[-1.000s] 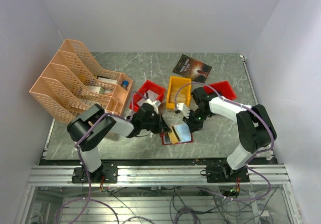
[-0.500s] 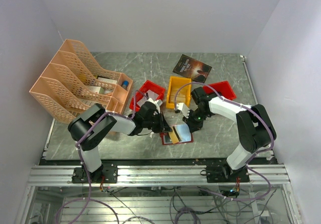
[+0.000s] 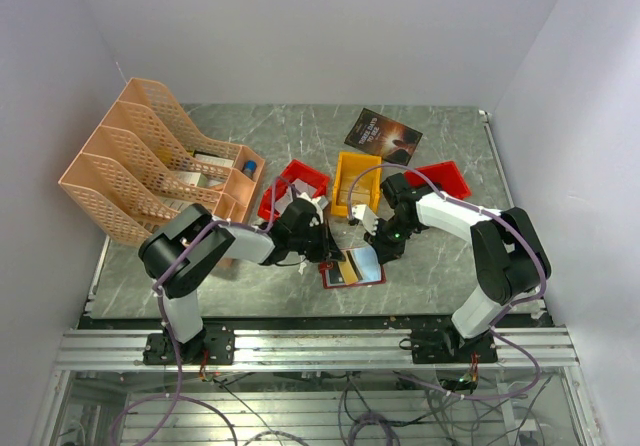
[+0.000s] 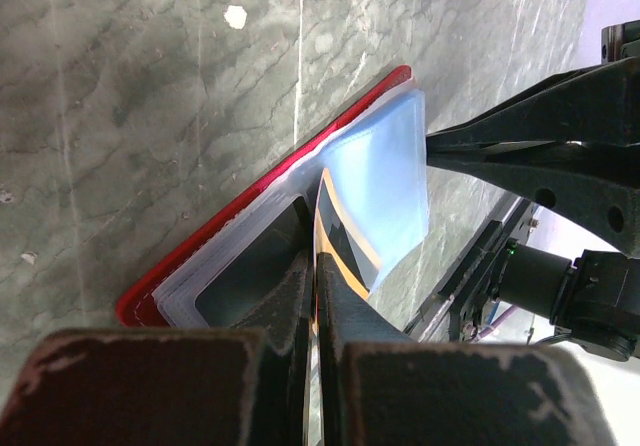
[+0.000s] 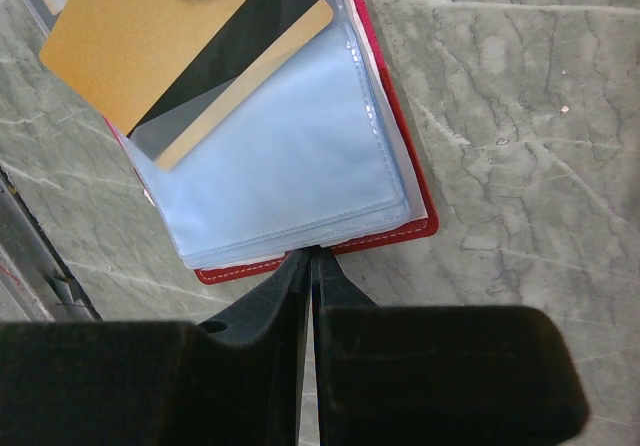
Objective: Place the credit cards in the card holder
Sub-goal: Insert the credit card into the card holder.
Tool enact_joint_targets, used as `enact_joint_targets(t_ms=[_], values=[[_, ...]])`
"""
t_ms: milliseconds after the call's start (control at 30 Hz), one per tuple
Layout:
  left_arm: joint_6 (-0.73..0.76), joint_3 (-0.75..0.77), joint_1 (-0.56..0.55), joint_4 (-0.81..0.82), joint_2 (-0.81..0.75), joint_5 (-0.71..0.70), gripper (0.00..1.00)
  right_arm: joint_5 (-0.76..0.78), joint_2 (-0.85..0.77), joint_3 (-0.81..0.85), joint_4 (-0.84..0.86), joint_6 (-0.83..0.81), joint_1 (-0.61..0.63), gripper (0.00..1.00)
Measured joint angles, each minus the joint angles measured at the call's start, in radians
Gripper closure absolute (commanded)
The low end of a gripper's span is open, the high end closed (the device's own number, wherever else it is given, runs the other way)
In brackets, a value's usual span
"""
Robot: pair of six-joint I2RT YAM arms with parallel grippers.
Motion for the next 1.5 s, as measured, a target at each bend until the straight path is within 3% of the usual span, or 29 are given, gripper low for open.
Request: enact_joint_targets(t_ms=[333,800,1500], values=[[0.007,0.015,0.000,-0.038,-0.002,0.000,0.91,0.001,0.000,0.000,0.000,0.004,0.000,0.94],[0.052,0.098,-0.040,-0.211,-0.014,-0.074,0.89,0.008,0.000,0.001,0.000,0.008,0.005,0.94],[0.083,0.150,-0.048,-0.301,-0.007,-0.092,0.86,0.016,0.000,0.002,0.001,0.014,0.011,0.94]])
